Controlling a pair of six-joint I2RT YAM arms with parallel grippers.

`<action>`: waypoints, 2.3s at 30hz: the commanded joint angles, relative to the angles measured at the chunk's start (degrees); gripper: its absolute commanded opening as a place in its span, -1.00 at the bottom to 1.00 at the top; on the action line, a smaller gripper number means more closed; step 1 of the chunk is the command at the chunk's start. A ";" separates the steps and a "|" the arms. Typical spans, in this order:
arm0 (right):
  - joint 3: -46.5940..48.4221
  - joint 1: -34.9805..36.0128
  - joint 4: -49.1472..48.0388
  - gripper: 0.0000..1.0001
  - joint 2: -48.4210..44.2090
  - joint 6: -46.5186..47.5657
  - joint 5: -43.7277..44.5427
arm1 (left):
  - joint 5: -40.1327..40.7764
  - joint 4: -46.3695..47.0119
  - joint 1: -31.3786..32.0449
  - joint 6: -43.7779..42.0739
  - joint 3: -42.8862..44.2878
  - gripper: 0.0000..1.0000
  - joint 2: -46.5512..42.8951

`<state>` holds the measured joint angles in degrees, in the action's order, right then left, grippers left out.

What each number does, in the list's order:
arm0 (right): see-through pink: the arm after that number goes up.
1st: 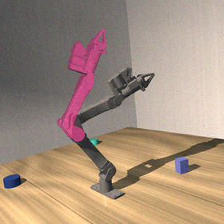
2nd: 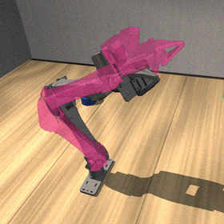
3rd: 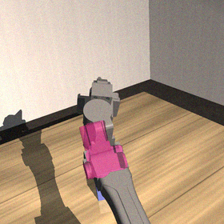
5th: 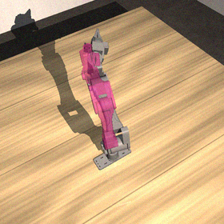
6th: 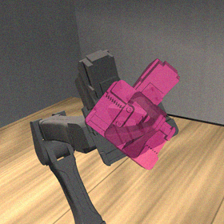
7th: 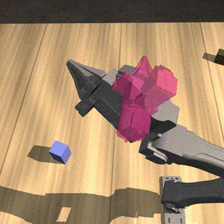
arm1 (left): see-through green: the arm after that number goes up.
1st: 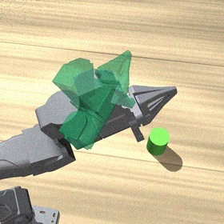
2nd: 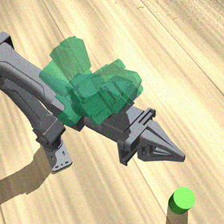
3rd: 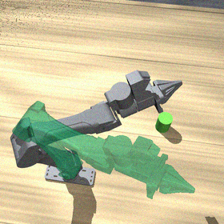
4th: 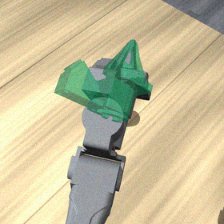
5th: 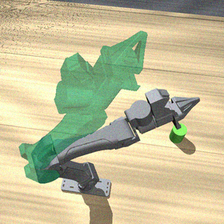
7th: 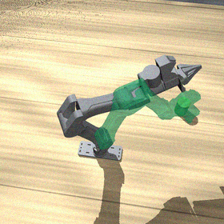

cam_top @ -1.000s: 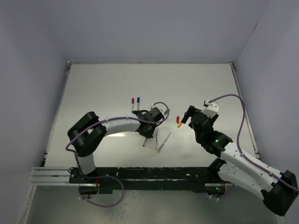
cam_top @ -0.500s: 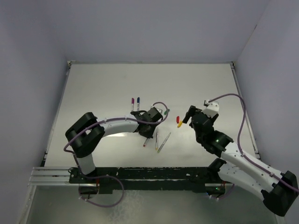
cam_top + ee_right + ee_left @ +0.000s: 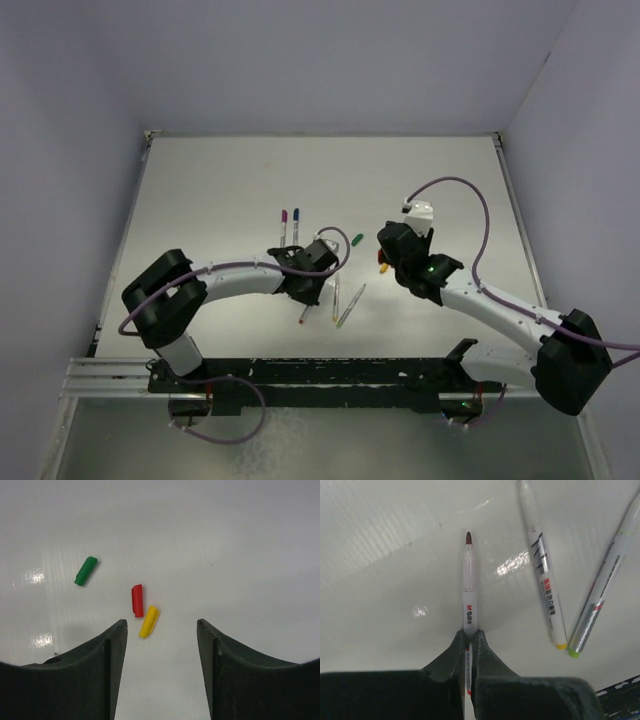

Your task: Insert the pens into the pen caps

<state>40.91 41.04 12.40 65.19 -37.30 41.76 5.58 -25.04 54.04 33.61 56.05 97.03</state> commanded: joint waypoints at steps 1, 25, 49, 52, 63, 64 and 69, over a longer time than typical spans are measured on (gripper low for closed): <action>3.10 -1.49 0.24 0.20 2.94 0.77 -4.56 | 1.20 -5.38 0.49 1.41 -2.61 -1.00 -5.64; 10.49 -10.45 -5.30 -0.05 21.79 6.84 -24.05 | 1.71 -1.49 0.48 0.59 -7.49 -1.00 -20.21; 12.98 -10.45 -4.17 -0.19 30.78 4.57 -24.03 | 1.88 -0.30 0.52 0.06 -7.80 -1.00 -19.08; 11.72 -10.45 -3.84 -0.20 30.53 3.21 -23.83 | 2.10 -0.11 0.49 0.06 -7.80 -1.00 -18.90; 11.22 -10.41 0.15 -1.00 34.34 1.35 -22.33 | 2.48 0.08 0.48 -0.13 -7.65 -1.00 -17.90; 11.03 -10.38 0.61 -1.00 34.60 1.15 -22.26 | 2.49 0.08 0.47 -0.13 -7.65 -1.00 -17.88; 10.28 -10.36 1.56 -1.00 33.58 0.91 -22.22 | 2.82 0.49 0.46 -0.46 -7.57 -1.00 -17.61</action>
<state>52.60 30.46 7.53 97.01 -35.29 19.16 7.53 -26.70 54.50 34.63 47.88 79.11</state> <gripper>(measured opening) 0.035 0.033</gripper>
